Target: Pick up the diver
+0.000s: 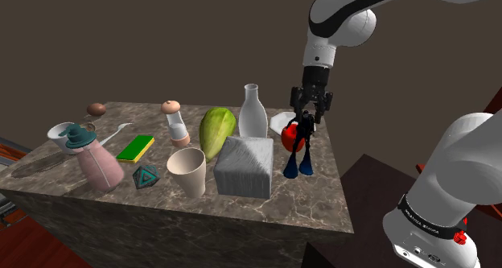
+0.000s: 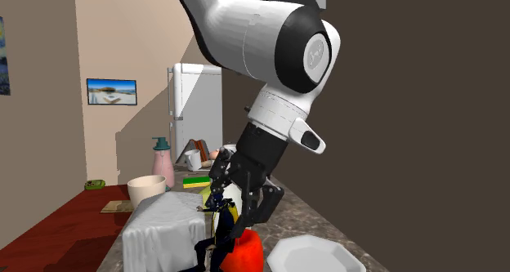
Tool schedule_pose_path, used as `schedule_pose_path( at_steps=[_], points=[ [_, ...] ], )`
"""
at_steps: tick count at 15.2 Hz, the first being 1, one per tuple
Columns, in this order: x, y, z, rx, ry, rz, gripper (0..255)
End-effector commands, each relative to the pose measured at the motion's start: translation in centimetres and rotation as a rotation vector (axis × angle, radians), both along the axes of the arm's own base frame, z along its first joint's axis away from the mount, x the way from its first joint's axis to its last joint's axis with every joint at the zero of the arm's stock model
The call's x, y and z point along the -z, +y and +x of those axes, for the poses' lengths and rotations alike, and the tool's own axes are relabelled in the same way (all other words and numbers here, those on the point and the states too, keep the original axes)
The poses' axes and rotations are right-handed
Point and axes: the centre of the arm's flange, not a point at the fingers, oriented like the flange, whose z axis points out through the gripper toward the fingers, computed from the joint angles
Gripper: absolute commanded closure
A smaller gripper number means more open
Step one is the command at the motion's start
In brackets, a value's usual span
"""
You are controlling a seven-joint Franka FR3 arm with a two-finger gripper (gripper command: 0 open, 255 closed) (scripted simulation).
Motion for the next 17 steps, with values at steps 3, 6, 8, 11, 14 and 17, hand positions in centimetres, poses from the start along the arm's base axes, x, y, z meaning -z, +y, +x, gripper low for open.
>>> schedule_pose_path(
  at_steps=[3, 6, 8, 11, 14, 17],
  points=[
    [-1.6, 0.0, 0.0, 0.0, 0.0, 0.0, 255],
    [-3.2, 0.0, 0.0, 0.0, 0.0, 0.0, 255],
    [-4.2, 0.0, 0.0, 0.0, 0.0, 0.0, 255],
    [-5.8, 0.0, 0.0, 0.0, 0.0, 0.0, 255],
    [-7.4, 0.0, 0.0, 0.0, 0.0, 0.0, 255],
    [-8.0, 0.0, 0.0, 0.0, 0.0, 0.0, 255]
  ],
)
